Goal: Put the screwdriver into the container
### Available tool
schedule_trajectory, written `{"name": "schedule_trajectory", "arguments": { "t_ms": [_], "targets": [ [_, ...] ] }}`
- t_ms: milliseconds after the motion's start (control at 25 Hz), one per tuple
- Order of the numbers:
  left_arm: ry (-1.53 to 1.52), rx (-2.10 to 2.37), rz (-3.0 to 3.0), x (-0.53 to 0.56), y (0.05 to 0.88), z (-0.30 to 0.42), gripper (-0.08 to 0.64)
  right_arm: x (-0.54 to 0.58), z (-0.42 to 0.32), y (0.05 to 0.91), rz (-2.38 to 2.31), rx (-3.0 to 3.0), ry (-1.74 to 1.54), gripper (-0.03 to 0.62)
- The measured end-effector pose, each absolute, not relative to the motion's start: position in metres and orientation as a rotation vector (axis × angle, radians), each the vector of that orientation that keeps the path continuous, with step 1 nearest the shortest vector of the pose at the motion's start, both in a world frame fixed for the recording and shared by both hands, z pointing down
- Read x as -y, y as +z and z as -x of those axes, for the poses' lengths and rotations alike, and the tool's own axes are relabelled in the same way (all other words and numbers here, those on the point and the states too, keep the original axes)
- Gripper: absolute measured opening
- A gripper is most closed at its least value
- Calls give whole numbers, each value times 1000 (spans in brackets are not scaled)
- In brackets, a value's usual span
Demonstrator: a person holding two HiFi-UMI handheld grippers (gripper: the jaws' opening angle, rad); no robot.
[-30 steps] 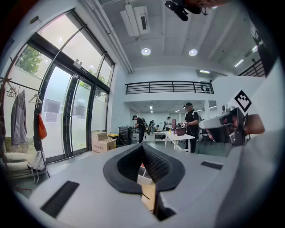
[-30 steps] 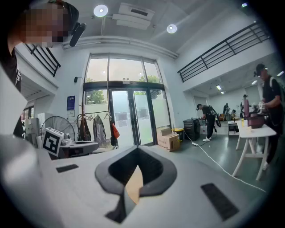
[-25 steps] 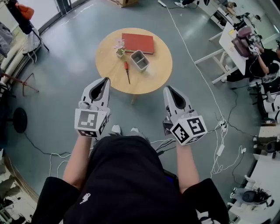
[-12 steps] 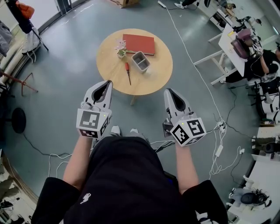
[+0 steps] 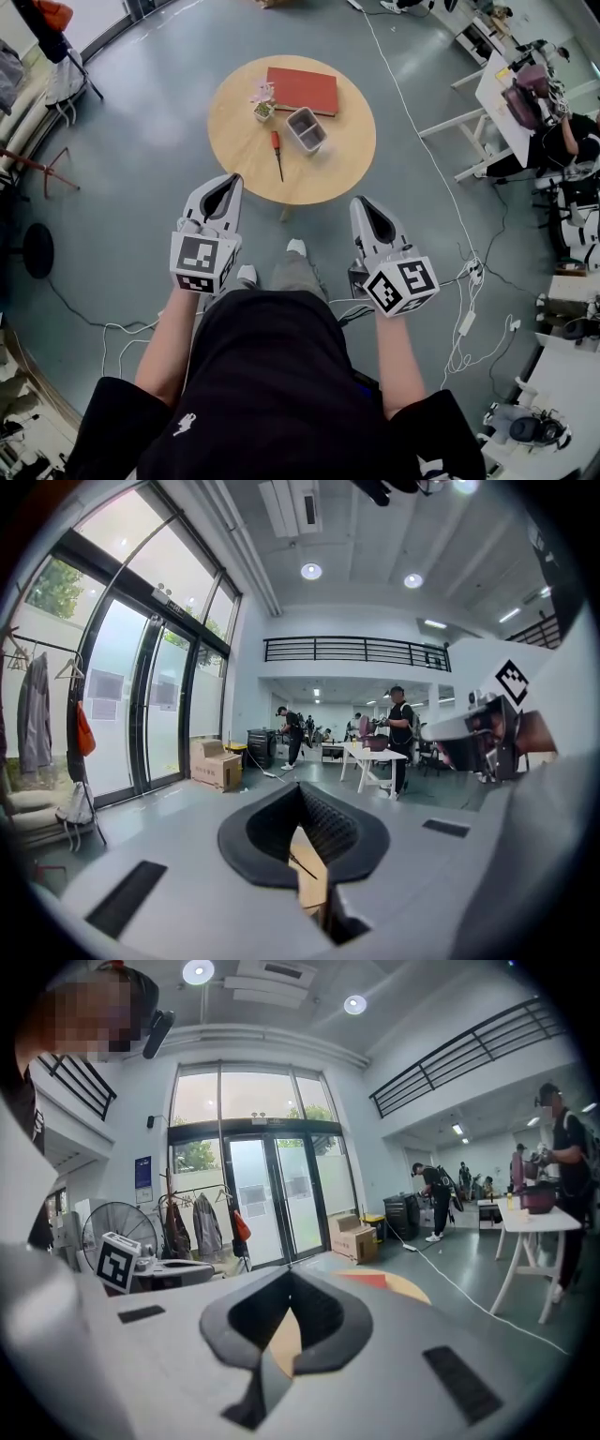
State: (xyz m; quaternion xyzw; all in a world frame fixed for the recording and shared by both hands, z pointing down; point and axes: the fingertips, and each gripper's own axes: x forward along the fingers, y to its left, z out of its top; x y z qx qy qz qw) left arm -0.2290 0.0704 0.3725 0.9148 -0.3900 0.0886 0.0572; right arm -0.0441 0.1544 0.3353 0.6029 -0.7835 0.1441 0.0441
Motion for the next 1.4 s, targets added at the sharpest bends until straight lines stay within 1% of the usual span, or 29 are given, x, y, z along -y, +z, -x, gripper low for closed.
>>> {"name": "schedule_trajectory", "arguments": {
  "t_ms": [280,600,800,960,1160,1400],
  "targets": [
    [287,1225,-2707,-25,389,193,2,-101,10,357,-1775,2429,483,2],
    [269,1345,-2645,46,382,139,2,-16,-44,362,-1621,2519,487,2],
    [282,1396,-2596,70,385,107,2,18,-76,370,-1528,2555,503,2],
    [335,1454,-2517,85,401,97,2,45,-98,378,-1477,2578,528,2],
    [384,1495,-2414,95,427,90,2,64,-109,400,-1363,2598,564,2],
    [483,1499,-2339,97,462,86,2,78,-100,428,-1238,2607,616,2]
  ]
}}
